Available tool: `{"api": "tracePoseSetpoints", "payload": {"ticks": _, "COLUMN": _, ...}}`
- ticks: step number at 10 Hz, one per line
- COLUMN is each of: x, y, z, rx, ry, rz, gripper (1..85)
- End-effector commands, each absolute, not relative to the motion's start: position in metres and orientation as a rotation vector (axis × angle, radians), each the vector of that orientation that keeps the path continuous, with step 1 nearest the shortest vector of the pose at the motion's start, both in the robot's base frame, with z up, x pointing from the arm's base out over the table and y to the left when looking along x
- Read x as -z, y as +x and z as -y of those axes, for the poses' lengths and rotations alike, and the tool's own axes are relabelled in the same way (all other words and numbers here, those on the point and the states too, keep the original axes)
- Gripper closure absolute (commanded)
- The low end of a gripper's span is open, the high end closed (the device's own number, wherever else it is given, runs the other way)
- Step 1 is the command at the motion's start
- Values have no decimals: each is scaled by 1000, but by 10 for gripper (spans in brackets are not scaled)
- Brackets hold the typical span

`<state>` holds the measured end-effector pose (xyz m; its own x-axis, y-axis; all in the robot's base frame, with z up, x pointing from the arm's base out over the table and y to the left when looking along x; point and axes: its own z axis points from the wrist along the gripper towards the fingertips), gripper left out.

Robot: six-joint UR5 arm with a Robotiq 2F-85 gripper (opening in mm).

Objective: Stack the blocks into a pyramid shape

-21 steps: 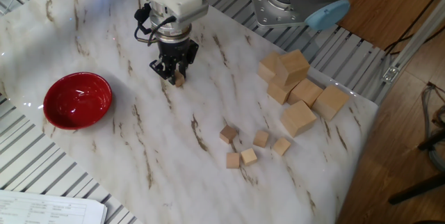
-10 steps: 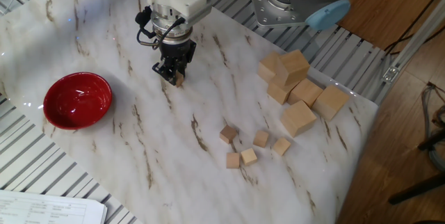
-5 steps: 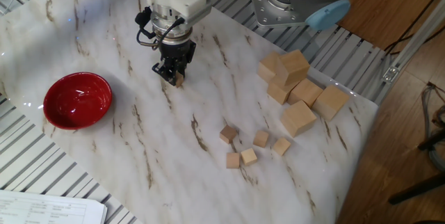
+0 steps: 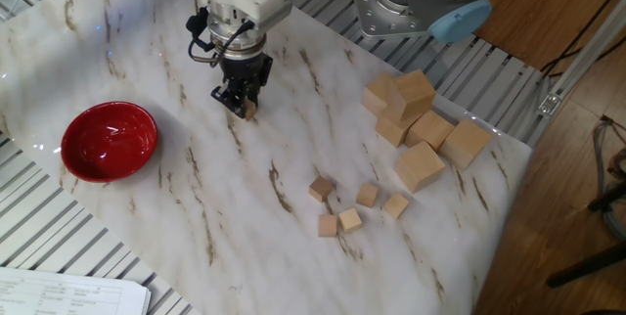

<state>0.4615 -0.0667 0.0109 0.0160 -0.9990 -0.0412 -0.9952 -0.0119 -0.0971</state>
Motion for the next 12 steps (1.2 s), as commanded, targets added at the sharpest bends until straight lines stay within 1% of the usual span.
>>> {"api": "tracePoseSetpoints", "payload": {"ticks": 1, "x": -11, "y": 463, "z": 66, "rx": 39, "ry": -2167, "rz": -2125, "gripper": 400}}
{"api": "tracePoseSetpoints", "payload": {"ticks": 3, "x": -11, "y": 460, "z": 67, "rx": 31, "ry": -2176, "rz": -2130, "gripper": 380}}
{"api": "tracePoseSetpoints", "payload": {"ticks": 4, "x": -10, "y": 459, "z": 67, "rx": 30, "ry": -2182, "rz": -2132, "gripper": 347}}
{"api": "tracePoseSetpoints", "payload": {"ticks": 8, "x": -10, "y": 457, "z": 71, "rx": 33, "ry": -2199, "rz": -2140, "gripper": 267}}
{"api": "tracePoseSetpoints", "payload": {"ticks": 9, "x": -11, "y": 458, "z": 68, "rx": 29, "ry": -2198, "rz": -2124, "gripper": 233}}
{"api": "tracePoseSetpoints", "payload": {"ticks": 10, "x": -11, "y": 458, "z": 65, "rx": 19, "ry": -2196, "rz": -2116, "gripper": 180}}
{"api": "tracePoseSetpoints", "payload": {"ticks": 11, "x": -11, "y": 457, "z": 61, "rx": -5, "ry": -2171, "rz": -2129, "gripper": 153}}
{"api": "tracePoseSetpoints", "payload": {"ticks": 12, "x": -12, "y": 458, "z": 59, "rx": -9, "ry": -2161, "rz": -2133, "gripper": 153}}
